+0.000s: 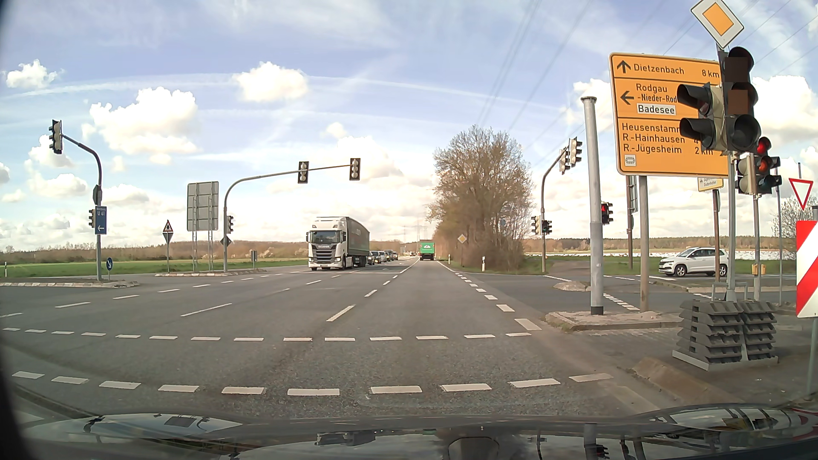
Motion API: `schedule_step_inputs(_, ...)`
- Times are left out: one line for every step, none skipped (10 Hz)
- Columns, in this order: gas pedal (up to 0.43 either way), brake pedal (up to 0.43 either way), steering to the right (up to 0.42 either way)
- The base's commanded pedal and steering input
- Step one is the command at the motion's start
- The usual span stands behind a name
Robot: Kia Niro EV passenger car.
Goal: Follow the waypoints while adhering to traffic rules and regulations
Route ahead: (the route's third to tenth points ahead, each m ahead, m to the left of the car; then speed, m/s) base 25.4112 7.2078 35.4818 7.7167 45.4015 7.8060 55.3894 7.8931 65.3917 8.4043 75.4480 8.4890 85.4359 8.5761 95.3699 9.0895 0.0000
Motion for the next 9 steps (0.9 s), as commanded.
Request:
schedule_step_inputs(0.000, 0.000, -0.004)
schedule_step_inputs(0.000, 0.000, -0.004)
schedule_step_inputs(0.000, 0.000, -0.004)
schedule_step_inputs(0.000, 0.000, -0.004)
schedule_step_inputs(0.028, 0.000, -0.004)
schedule_step_inputs(0.079, 0.000, -0.004)
schedule_step_inputs(0.130, 0.000, -0.004)
schedule_step_inputs(0.177, 0.000, -0.004)
schedule_step_inputs(0.189, 0.000, -0.004)
